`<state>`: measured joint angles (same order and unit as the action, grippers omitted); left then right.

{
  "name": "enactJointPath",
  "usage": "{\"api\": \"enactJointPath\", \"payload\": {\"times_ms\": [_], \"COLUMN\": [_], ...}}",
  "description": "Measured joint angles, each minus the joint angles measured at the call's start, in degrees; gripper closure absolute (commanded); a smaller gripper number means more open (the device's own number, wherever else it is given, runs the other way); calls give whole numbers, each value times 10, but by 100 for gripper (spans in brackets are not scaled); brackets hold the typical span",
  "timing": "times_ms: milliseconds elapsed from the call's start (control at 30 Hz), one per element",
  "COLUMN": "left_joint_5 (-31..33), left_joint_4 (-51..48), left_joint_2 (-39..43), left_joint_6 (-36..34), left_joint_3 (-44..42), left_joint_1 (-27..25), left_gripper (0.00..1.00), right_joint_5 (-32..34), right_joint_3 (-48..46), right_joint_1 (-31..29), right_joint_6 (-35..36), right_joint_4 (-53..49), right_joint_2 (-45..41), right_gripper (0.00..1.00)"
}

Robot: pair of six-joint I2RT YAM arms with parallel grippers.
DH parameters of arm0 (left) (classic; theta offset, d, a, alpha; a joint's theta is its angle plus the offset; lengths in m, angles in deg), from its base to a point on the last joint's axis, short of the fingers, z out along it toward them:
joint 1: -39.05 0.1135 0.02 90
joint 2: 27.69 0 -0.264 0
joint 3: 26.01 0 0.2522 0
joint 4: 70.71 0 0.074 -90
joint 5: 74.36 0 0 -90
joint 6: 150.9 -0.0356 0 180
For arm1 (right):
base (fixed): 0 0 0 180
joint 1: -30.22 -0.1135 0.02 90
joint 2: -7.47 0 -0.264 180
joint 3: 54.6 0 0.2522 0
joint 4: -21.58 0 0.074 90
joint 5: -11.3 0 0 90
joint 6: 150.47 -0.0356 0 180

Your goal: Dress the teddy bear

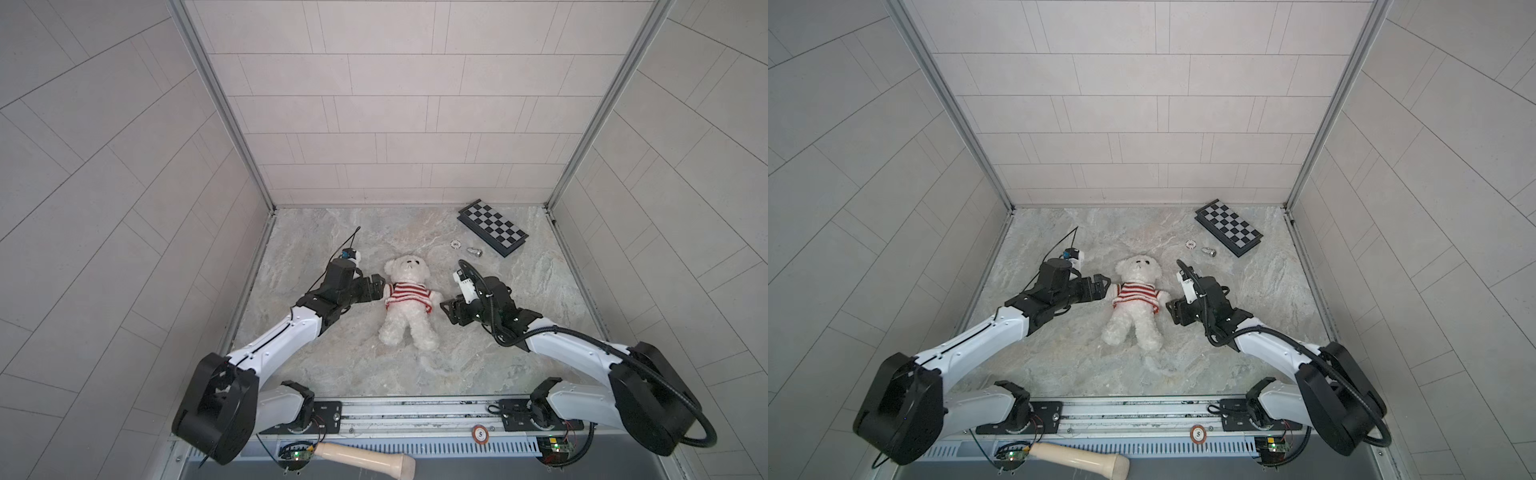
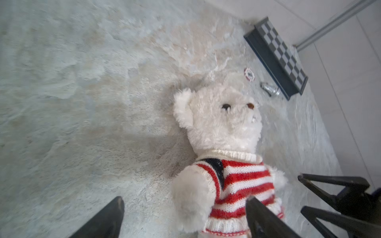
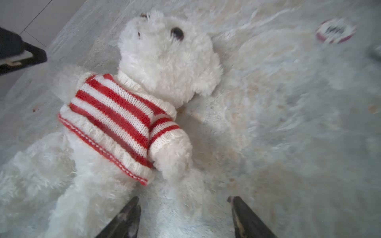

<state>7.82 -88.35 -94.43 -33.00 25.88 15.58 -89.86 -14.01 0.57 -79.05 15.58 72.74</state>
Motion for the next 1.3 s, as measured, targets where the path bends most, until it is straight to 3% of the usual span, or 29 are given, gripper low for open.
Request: {"api": "enactJointPath", "payload": {"times_ms": [167, 300, 533, 833, 1300], "left_joint_5": [124, 216, 366, 452, 454], "left_joint_4": [-65, -57, 81, 208, 237], "left_joint_2": [129, 205, 223, 202, 197], "left_joint_6": [-46, -53, -96, -169, -203], "left_joint_3": [0, -12, -130, -195, -241], "left_joint_1": [26, 48, 60, 67, 67], "left_gripper": [0, 0, 0, 0, 0], "right_joint_5": [132, 239, 350, 361, 336], "right_joint_3": [-51, -77, -96, -120, -123], "right_joint_1": [27, 45, 73, 135, 153], "right_joint_6": [-3, 3, 72, 109, 148], "right_joint_4": [-23, -5, 73, 142, 144], "right_joint_2": [-163, -238, -202, -160, -125], "right_gripper": [0, 1, 1, 1, 1]}}
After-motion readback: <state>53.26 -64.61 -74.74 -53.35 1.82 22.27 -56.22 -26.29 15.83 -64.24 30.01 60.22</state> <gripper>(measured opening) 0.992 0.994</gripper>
